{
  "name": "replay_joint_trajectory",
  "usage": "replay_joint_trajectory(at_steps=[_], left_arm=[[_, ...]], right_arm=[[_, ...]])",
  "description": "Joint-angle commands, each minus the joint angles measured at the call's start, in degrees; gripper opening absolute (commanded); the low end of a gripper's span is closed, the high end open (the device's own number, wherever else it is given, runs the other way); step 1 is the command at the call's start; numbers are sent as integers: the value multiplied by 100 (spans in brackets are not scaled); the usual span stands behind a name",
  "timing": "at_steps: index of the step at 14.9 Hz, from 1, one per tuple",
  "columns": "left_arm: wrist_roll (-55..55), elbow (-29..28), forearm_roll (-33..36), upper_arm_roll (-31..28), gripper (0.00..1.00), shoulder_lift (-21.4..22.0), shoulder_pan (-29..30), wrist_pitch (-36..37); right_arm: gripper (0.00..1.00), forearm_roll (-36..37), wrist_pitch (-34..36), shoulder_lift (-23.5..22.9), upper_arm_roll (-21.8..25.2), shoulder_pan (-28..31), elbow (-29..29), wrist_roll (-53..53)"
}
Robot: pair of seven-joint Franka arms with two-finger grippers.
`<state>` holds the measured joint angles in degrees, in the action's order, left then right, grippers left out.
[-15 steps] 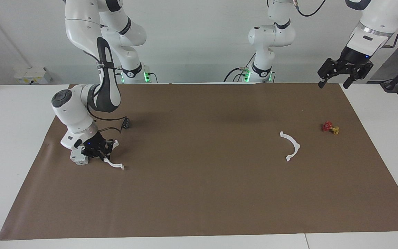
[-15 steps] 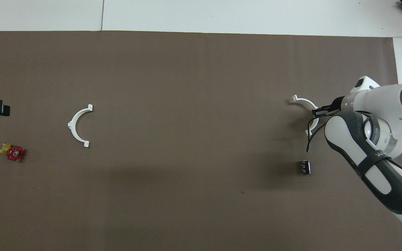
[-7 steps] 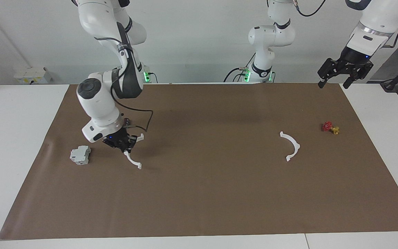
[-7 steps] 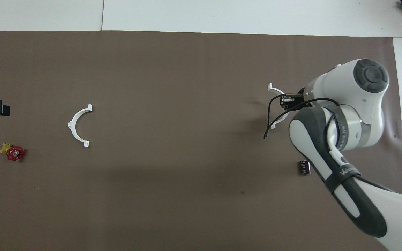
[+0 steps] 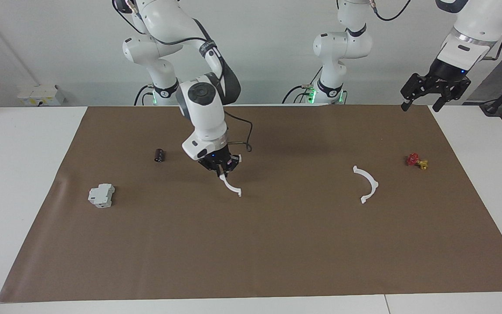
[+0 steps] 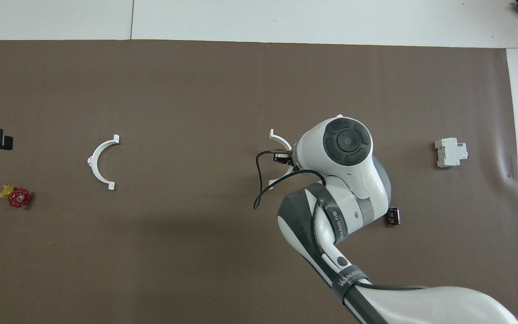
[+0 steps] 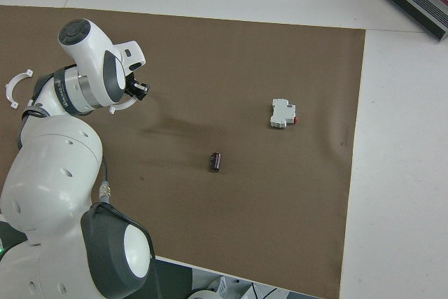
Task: Assemble drain pipe with both arms
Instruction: 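Carry the half-ring with the right gripper toward the table center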
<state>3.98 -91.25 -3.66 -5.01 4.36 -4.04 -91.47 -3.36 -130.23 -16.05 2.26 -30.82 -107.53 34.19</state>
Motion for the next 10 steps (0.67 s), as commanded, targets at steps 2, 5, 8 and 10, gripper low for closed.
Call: replay_joint_trajectory(at_steps=[2,5,8,10], left_arm=[[-38,-121,67,8,100,91,9,-28],[-38,-121,67,8,100,91,9,-28],[-38,-121,67,8,100,91,9,-28],[-38,-121,67,8,100,91,9,-28]], right_arm=[[0,142,-537,-380,29,-353,30,456],[0,186,-811,-601,29,-486,30,457],[0,318,-960,-706,29,-521,-40,457],[0,318,-1066,-776,20,-530,-40,466]])
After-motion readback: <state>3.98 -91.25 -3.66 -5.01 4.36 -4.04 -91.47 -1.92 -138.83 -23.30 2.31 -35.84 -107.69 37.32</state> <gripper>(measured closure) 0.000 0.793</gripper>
